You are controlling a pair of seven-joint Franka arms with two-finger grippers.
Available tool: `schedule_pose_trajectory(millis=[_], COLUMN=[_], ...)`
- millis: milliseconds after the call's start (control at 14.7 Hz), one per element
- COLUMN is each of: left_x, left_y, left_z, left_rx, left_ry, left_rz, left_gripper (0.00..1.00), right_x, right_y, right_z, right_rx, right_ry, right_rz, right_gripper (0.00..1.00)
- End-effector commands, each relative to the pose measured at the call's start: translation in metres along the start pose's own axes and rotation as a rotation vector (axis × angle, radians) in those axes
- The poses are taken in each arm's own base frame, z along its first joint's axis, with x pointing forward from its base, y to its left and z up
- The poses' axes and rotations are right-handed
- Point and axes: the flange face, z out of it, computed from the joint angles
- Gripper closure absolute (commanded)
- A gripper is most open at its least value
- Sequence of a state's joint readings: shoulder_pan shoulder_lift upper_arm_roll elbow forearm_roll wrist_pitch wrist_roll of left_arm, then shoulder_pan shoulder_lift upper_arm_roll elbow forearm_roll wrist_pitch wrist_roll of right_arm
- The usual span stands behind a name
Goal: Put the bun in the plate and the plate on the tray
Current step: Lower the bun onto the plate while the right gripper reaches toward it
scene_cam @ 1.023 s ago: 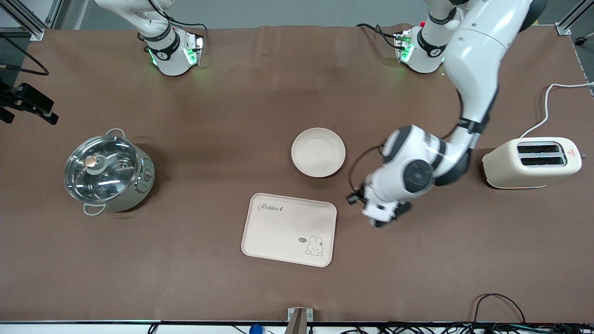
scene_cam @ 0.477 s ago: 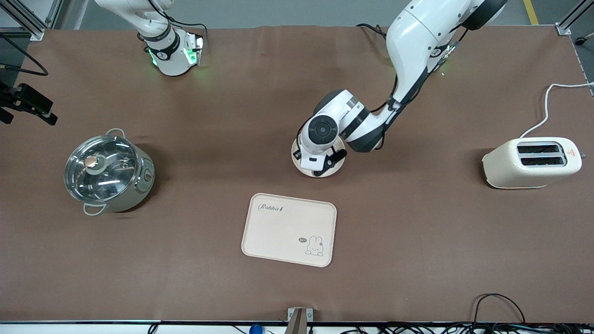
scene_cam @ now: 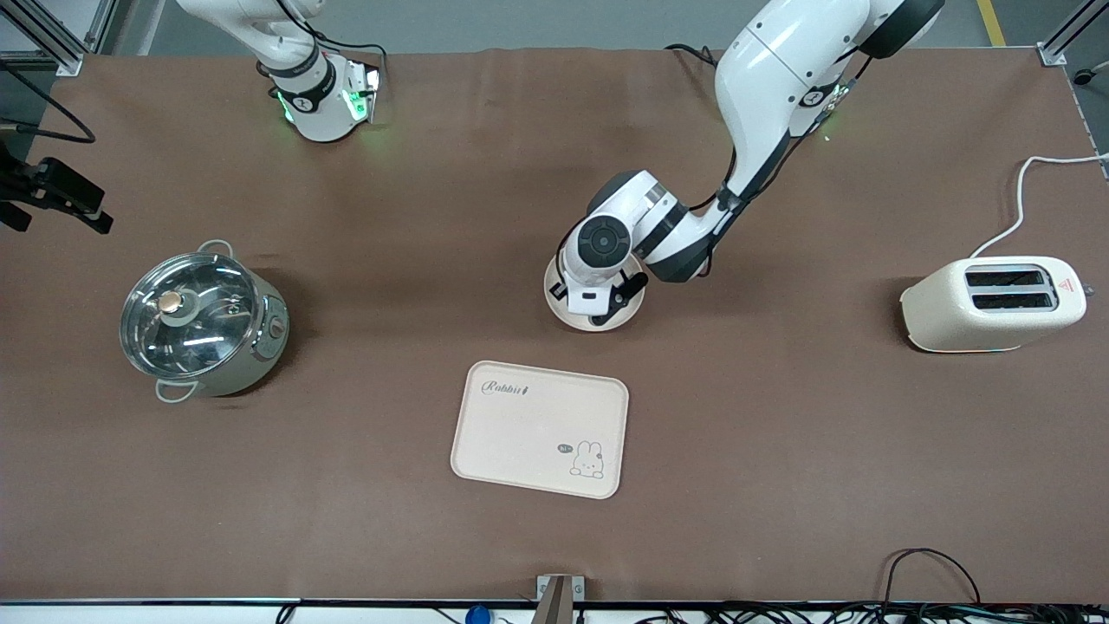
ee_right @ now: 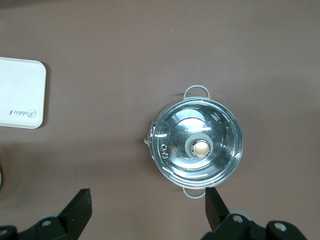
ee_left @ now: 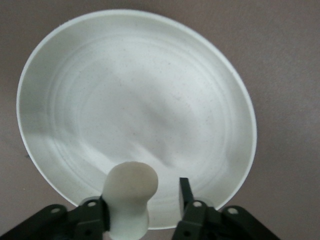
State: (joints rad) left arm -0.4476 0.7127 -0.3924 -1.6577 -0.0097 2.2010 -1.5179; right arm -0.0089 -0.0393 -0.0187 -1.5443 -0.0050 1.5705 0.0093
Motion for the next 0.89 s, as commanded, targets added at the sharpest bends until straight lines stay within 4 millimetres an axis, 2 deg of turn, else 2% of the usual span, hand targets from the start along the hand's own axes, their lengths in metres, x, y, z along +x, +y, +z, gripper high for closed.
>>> schedule_pose_trajectory(millis=[0, 136, 205, 273, 341, 477, 614, 750, 818], left_x=[0.005, 0.001, 0.000, 0.001, 0.001, -0.001, -0.001, -0.001, 0.002], left_y=[-0.001, 0.004, 0.005, 0.006, 0.005, 0.005, 0.004, 0.004, 0.004], left_z=[-0.019, -0.045, -0.059, -0.065, -0.065, -0.053, -0.043, -0.050, -0.058], left_rx=[-0.026, -0.065, -0.080, -0.087, -0.085, -0.068, -0.051, -0.062, -0.072], left_ry=[0.025, 0.036, 0.042, 0.045, 0.044, 0.041, 0.038, 0.040, 0.044], left_rz=[-0.017, -0.011, -0.009, -0.009, -0.010, -0.005, -0.006, -0.008, -0.012], left_gripper=[0.00, 0.00, 0.00, 0.00, 0.00, 0.00, 0.00, 0.00, 0.00], right_x=[0.003, 0.003, 0.007, 0.009, 0.008, 0.017, 0.022, 0.031, 0.034], right_y=[-0.015, -0.042, -0.050, -0.051, -0.055, -0.075, -0.102, -0.126, -0.146], right_z=[0.013, 0.018, 0.027, 0.037, 0.042, 0.071, 0.096, 0.128, 0.143], right_rx=[0.016, 0.020, 0.017, 0.018, 0.019, 0.029, 0.166, 0.202, 0.193], right_ry=[-0.027, -0.037, -0.055, -0.084, -0.109, -0.164, -0.213, -0.246, -0.250], right_rz=[-0.023, -0.072, -0.095, -0.130, -0.175, -0.206, -0.200, -0.123, -0.103], right_gripper=[0.00, 0.00, 0.00, 0.00, 0.00, 0.00, 0.00, 0.00, 0.00])
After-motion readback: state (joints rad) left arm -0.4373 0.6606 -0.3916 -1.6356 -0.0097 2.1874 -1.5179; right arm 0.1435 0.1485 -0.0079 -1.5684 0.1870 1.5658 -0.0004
